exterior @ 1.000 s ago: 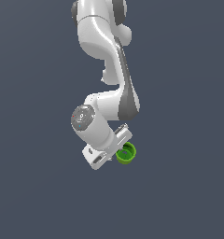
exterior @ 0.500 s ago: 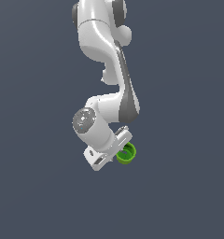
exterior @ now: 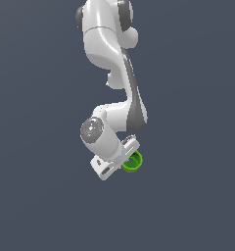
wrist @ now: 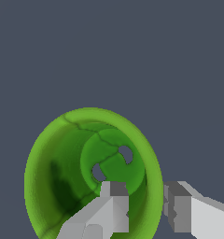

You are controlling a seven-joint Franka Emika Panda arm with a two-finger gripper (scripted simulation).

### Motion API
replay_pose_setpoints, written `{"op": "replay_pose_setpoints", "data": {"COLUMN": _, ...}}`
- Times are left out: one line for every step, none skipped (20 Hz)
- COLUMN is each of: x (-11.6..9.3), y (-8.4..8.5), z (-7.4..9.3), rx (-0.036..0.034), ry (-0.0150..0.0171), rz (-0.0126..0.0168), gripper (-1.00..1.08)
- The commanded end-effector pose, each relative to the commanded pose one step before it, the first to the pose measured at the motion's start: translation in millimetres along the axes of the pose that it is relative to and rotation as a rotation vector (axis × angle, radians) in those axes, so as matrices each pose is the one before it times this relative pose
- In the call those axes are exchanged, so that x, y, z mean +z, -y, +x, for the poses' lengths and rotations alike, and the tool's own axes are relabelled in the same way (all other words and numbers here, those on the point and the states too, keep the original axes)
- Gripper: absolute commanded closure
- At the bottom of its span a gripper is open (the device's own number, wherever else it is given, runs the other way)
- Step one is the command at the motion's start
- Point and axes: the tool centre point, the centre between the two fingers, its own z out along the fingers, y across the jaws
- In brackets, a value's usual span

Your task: Pick up the object and move it to a goal position.

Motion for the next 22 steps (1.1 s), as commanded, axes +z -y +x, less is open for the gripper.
{"op": "replay_pose_setpoints", "data": {"x": 0.51, "y": -0.09, "z": -0.05, "rx": 0.00012, "ry": -0.00004, "rz": -0.00002, "gripper": 1.08}}
{"op": "replay_pose_setpoints", "data": {"x": 0.00, "y": 0.00, "z": 0.00, "rx": 0.00000, "ry": 0.00000, "rz": 0.00000, "gripper": 1.08}}
{"op": "replay_pose_setpoints", "data": {"x": 0.00, "y": 0.00, "z": 0.00, "rx": 0.00000, "ry": 0.00000, "rz": 0.00000, "gripper": 1.08}}
{"op": "replay_pose_setpoints", "data": {"x": 0.00, "y": 0.00, "z": 0.00, "rx": 0.00000, "ry": 0.00000, "rz": 0.00000, "gripper": 1.08}}
{"op": "replay_pose_setpoints", "data": {"x": 0.00, "y": 0.00, "z": 0.00, "rx": 0.00000, "ry": 0.00000, "rz": 0.00000, "gripper": 1.08}}
{"op": "replay_pose_setpoints", "data": {"x": -0.43, "y": 0.17, "z": 0.16, "rx": -0.00045, "ry": -0.00014, "rz": -0.00011, "gripper": 1.08}}
{"op": "replay_pose_setpoints", "data": {"x": -0.14, "y": -0.25, "z": -0.08, "rx": 0.00000, "ry": 0.00000, "rz": 0.00000, "gripper": 1.08}}
{"op": "replay_pose_setpoints", "data": {"x": -0.41, "y": -0.74, "z": -0.22, "rx": 0.00000, "ry": 0.00000, "rz": 0.00000, "gripper": 1.08}}
{"op": "replay_pose_setpoints", "data": {"x": -0.69, "y": -1.23, "z": -0.37, "rx": 0.00000, "ry": 0.00000, "rz": 0.00000, "gripper": 1.08}}
{"op": "replay_pose_setpoints", "data": {"x": -0.95, "y": -1.70, "z": -0.51, "rx": 0.00000, "ry": 0.00000, "rz": 0.00000, "gripper": 1.08}}
{"op": "replay_pose_setpoints", "data": {"x": -1.21, "y": -2.16, "z": -0.65, "rx": 0.00000, "ry": 0.00000, "rz": 0.00000, "gripper": 1.08}}
{"op": "replay_pose_setpoints", "data": {"x": -1.45, "y": -2.60, "z": -0.78, "rx": 0.00000, "ry": 0.00000, "rz": 0.00000, "gripper": 1.08}}
{"op": "replay_pose_setpoints", "data": {"x": -1.69, "y": -3.01, "z": -0.90, "rx": 0.00000, "ry": 0.00000, "rz": 0.00000, "gripper": 1.08}}
{"op": "replay_pose_setpoints", "data": {"x": -1.90, "y": -3.40, "z": -1.02, "rx": 0.00000, "ry": 0.00000, "rz": 0.00000, "gripper": 1.08}}
{"op": "replay_pose_setpoints", "data": {"x": -2.10, "y": -3.76, "z": -1.12, "rx": 0.00000, "ry": 0.00000, "rz": 0.00000, "gripper": 1.08}}
{"op": "replay_pose_setpoints", "data": {"x": -2.28, "y": -4.10, "z": -1.21, "rx": 0.00000, "ry": 0.00000, "rz": 0.00000, "gripper": 1.08}}
{"op": "replay_pose_setpoints", "data": {"x": -2.30, "y": -4.44, "z": -1.29, "rx": 0.00012, "ry": 0.00042, "rz": -0.00022, "gripper": 1.08}}
{"op": "replay_pose_setpoints", "data": {"x": -2.59, "y": -4.66, "z": -1.35, "rx": 0.00000, "ry": 0.00000, "rz": 0.00000, "gripper": 1.08}}
{"op": "replay_pose_setpoints", "data": {"x": -2.72, "y": -4.90, "z": -1.41, "rx": 0.00000, "ry": 0.00000, "rz": 0.00000, "gripper": 1.08}}
{"op": "replay_pose_setpoints", "data": {"x": -2.82, "y": -5.11, "z": -1.45, "rx": 0.00000, "ry": 0.00000, "rz": 0.00000, "gripper": 1.08}}
{"op": "replay_pose_setpoints", "data": {"x": -2.91, "y": -5.28, "z": -1.49, "rx": 0.00000, "ry": 0.00000, "rz": 0.00000, "gripper": 1.08}}
{"op": "replay_pose_setpoints", "data": {"x": -2.98, "y": -5.42, "z": -1.51, "rx": 0.00000, "ry": 0.00000, "rz": 0.00000, "gripper": 1.08}}
